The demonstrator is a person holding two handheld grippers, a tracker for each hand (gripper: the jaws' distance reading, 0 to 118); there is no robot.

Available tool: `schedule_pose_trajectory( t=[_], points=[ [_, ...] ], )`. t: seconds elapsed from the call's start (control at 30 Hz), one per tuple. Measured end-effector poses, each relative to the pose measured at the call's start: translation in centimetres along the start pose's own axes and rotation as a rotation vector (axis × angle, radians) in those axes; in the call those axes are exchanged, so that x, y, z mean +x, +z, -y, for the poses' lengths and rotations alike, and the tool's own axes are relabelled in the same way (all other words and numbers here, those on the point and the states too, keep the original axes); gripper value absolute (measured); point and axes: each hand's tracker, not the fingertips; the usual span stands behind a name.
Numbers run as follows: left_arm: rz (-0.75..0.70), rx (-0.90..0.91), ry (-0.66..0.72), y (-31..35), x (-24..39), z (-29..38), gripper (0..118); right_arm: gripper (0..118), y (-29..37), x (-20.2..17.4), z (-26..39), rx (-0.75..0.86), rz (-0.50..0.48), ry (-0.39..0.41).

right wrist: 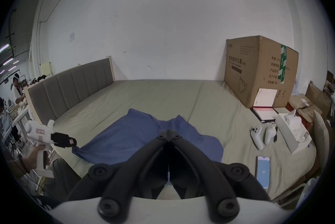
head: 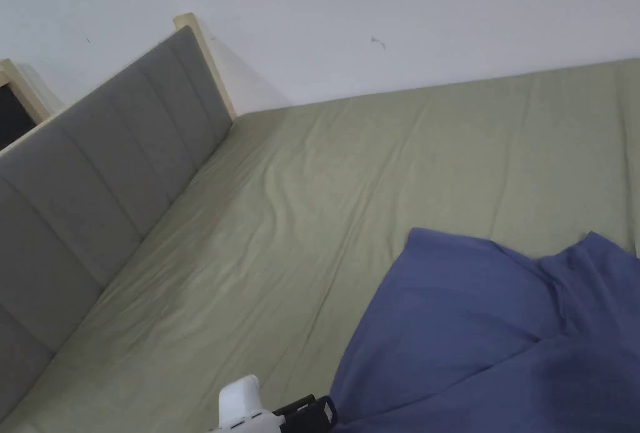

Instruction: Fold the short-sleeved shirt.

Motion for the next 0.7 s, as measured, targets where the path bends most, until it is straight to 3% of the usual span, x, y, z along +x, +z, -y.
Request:
schedule_pose_trajectory(
  t=[0.1,0.3,0.5,0.57,0.6,0.63,0.7],
  points=[
    [-0.018,-0.036,0.041,-1.6,-0.7,0.4,61,0,-0.2,0.7,0.5,-0.026,0.013,-0.028],
    [-0.064,-0.072,0.004,-3.1,0.2,1.0,11,0,-0.7,2.1,1.6,-0.079,0.041,-0.075],
    [-0.087,-0.093,-0.027,-4.6,0.7,1.6,6,0,-2.3,4.0,1.7,-0.127,0.079,-0.080],
    [-0.075,-0.096,-0.025,-4.3,0.2,1.5,6,25,-4.3,5.6,0.7,-0.201,0.088,-0.051],
    [-0.072,-0.098,-0.023,-4.3,0.3,1.4,6,25,-5.5,6.2,0.2,-0.230,0.085,-0.041],
    [-0.073,-0.104,-0.027,-4.4,0.3,1.4,6,33,-7.1,7.4,-0.3,-0.263,0.075,-0.041],
    [-0.080,-0.113,-0.048,-4.6,0.4,1.2,6,71,-11.1,9.8,-0.9,-0.342,0.027,-0.060]
  ],
)
